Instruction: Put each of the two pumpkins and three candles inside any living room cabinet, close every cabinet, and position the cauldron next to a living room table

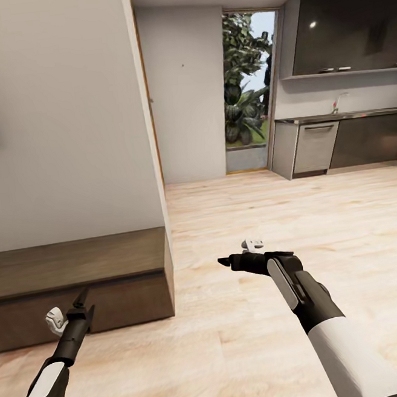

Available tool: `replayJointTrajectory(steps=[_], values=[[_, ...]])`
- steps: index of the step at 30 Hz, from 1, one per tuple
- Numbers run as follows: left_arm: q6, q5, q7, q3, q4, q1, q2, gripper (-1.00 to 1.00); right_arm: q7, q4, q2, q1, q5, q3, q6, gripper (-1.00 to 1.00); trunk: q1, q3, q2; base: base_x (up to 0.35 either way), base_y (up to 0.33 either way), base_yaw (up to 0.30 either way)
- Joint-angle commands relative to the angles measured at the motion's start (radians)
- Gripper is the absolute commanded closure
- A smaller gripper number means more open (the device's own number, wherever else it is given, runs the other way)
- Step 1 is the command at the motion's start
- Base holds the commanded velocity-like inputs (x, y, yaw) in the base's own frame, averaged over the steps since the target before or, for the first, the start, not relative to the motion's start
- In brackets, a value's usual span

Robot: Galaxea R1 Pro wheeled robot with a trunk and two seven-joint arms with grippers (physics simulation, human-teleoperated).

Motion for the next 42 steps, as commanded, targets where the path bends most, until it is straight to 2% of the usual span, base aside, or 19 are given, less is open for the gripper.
replayJointTrajectory(steps=[1,6,16,22,31,42], values=[[0.010,0.009,-0.003,0.001,0.001,-0.001,0.000,-1.00,0.004,-0.001,0.000,0.000,0.003,-0.001,0.004,-1.00,0.000,-0.001,0.000,0.242,-0.166,0.000],[0.009,0.009,0.001,0.001,0.002,-0.001,0.000,-1.00,0.004,-0.001,0.000,0.000,0.003,-0.001,0.004,-1.00,0.000,-0.001,0.000,0.222,-0.161,0.000],[0.011,0.010,-0.001,0.001,0.005,-0.001,0.000,-1.00,0.004,-0.001,0.000,0.000,0.003,-0.001,0.004,-1.00,0.000,-0.001,0.000,0.031,-0.023,0.000],[0.009,0.011,-0.006,0.004,0.001,-0.001,0.000,-1.00,0.004,-0.001,0.001,0.000,0.003,-0.001,0.004,-1.00,0.023,-0.020,-0.042,0.001,0.000,0.000],[0.005,0.014,-0.011,0.006,-0.003,-0.001,0.000,-1.00,0.004,-0.001,0.001,0.005,0.003,-0.001,0.004,-1.00,0.027,-0.055,-0.045,0.000,0.000,0.000],[0.008,0.009,-0.011,0.005,-0.046,-0.001,0.000,-1.00,0.004,-0.001,0.001,0.008,0.003,-0.001,0.004,-1.00,0.027,-0.055,-0.045,0.000,0.000,0.000]])
